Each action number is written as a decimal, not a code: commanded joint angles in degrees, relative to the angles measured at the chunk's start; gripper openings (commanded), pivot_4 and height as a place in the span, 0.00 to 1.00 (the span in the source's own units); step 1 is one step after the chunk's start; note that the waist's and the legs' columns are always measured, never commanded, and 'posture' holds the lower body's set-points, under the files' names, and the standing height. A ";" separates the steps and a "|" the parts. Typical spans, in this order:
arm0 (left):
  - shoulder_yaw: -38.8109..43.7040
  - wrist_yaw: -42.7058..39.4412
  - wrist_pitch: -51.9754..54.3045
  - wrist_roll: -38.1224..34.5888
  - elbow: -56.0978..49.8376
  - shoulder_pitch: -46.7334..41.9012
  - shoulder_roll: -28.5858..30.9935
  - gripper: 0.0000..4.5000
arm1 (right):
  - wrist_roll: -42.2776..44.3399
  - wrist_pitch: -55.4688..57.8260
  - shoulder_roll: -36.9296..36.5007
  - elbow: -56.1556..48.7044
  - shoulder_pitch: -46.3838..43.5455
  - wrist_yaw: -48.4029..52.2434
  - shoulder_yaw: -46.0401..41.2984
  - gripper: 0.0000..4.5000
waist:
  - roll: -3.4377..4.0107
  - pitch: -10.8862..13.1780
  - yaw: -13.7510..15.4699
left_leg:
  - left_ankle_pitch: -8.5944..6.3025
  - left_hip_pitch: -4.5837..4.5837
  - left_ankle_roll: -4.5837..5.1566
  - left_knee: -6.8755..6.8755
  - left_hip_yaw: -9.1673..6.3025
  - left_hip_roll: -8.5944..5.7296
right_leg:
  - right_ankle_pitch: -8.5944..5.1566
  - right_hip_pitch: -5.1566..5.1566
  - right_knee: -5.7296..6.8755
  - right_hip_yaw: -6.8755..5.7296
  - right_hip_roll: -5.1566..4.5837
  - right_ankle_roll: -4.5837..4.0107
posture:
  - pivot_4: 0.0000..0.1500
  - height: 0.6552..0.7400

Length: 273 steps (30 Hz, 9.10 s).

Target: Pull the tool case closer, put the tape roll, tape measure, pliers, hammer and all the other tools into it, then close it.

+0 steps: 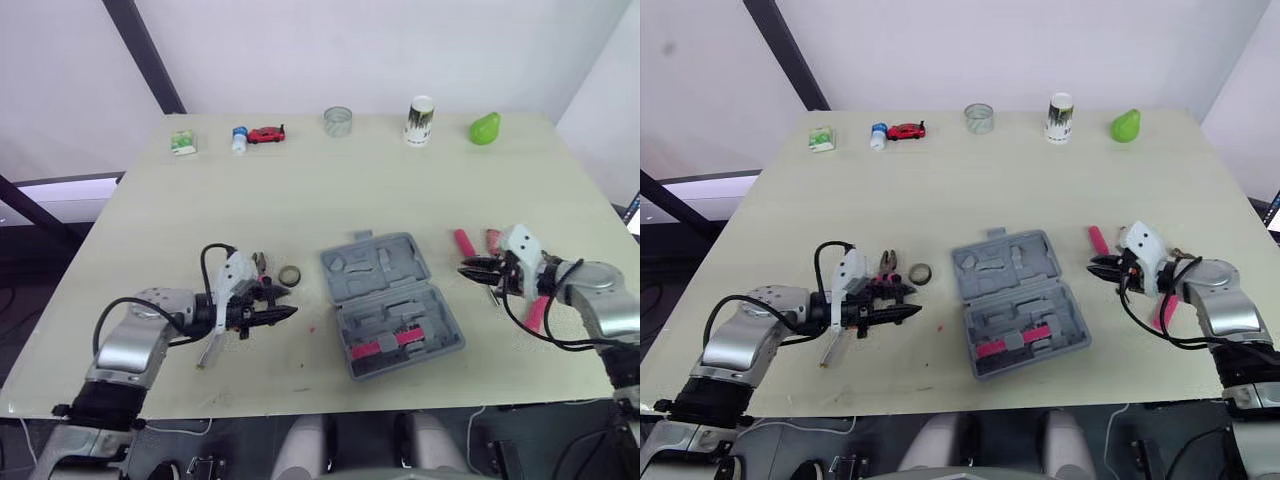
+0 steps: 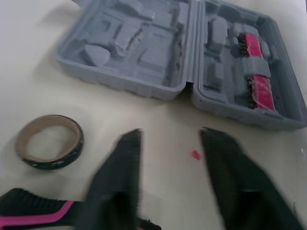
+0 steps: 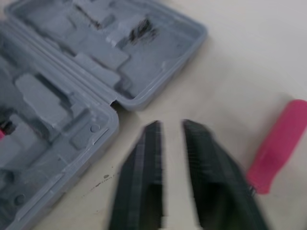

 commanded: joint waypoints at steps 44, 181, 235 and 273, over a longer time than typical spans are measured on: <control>-9.00 -0.29 -5.25 10.17 13.04 -11.10 -13.22 0.01 | -8.47 -9.40 9.32 10.67 -5.81 1.06 4.38 0.00 | -0.02 0.01 -0.14 | -0.07 0.07 0.12 0.66 -0.03 0.08 | 0.00 -0.01 0.77 0.20 0.26 -0.01 | 1.00 1.00; -9.31 2.55 9.37 7.91 -16.48 8.26 2.88 0.01 | 0.67 18.25 7.10 -36.23 24.15 -11.10 8.37 0.00 | -0.11 0.03 0.11 | -0.14 0.09 0.24 0.67 -0.11 0.20 | -0.03 -0.01 0.82 0.22 0.37 -0.02 | 1.00 1.00; -8.69 2.78 9.13 8.42 -15.10 8.03 3.13 0.01 | 0.64 17.32 4.82 -35.66 25.82 -12.48 5.67 0.00 | -0.11 0.03 0.16 | -0.14 0.10 0.24 0.67 -0.10 0.19 | -0.03 -0.01 0.82 0.22 0.36 -0.02 | 1.00 1.00; 40.88 7.49 -1.55 -11.56 -0.24 32.38 -0.39 0.20 | 17.57 -9.32 3.87 -18.16 45.58 -9.02 -40.39 0.00 | -0.14 0.00 0.06 | -0.15 0.25 0.24 0.62 0.08 0.51 | -0.04 0.04 0.77 0.33 0.38 -0.05 | 1.00 1.00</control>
